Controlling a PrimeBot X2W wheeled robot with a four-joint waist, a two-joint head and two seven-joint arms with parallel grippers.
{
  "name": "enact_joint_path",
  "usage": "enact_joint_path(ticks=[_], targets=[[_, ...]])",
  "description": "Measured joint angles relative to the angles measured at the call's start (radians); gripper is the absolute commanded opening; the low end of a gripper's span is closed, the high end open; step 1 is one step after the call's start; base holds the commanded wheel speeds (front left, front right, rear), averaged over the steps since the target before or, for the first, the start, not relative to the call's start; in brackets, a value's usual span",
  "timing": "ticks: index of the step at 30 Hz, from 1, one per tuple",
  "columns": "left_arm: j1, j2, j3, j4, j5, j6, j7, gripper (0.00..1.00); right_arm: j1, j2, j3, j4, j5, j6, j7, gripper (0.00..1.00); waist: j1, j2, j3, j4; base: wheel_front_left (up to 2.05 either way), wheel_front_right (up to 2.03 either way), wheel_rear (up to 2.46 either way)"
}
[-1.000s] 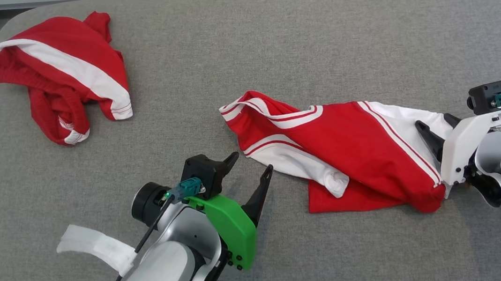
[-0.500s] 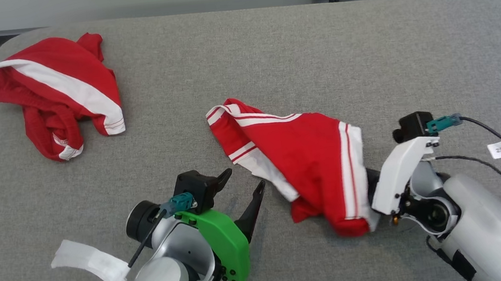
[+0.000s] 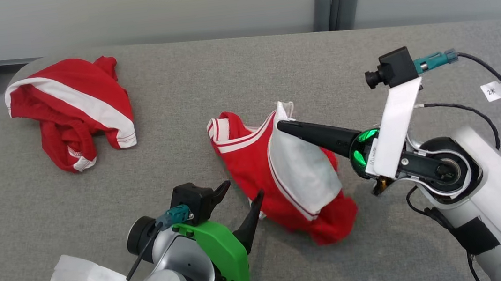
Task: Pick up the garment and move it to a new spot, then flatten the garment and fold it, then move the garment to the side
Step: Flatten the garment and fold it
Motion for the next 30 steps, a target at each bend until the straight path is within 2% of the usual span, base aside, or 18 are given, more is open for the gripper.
enact_joint_path(ticks=[6,9,13,19,25,30], targets=[[0.023,-0.017,0.004,0.001,-0.011,0.000,-0.002,1.00,-0.012,0.013,-0.063,-0.089,0.073,-0.004,0.043,0.00,0.0000,0.0000,-0.037,0.028,0.00,0.00,0.00],[0.036,-0.022,0.004,0.002,-0.016,0.004,-0.009,1.00,-0.054,0.050,-0.092,-0.134,0.096,-0.048,0.042,0.00,0.0000,0.0000,-0.056,0.044,0.00,0.00,0.00],[0.058,-0.024,0.008,0.002,-0.018,0.008,-0.010,1.00,-0.142,0.102,-0.122,-0.163,0.089,-0.136,0.021,0.00,0.0000,0.0000,-0.079,0.065,0.00,0.00,0.00],[0.065,-0.037,0.013,0.002,-0.018,0.008,-0.019,1.00,-0.267,0.110,-0.164,-0.151,-0.007,-0.258,-0.026,0.00,0.0000,0.0000,-0.106,0.099,0.00,0.00,0.00],[0.077,-0.039,0.037,0.001,-0.018,0.008,-0.028,1.00,-0.346,0.108,-0.256,-0.047,-0.124,-0.266,-0.132,0.00,0.0000,0.0000,-0.132,0.137,0.00,0.00,0.00],[0.107,-0.021,0.063,-0.002,-0.018,0.009,-0.030,1.00,-0.335,0.072,-0.269,0.070,-0.194,-0.264,-0.145,0.00,-0.0001,0.0000,-0.153,0.150,0.00,0.00,0.00]])
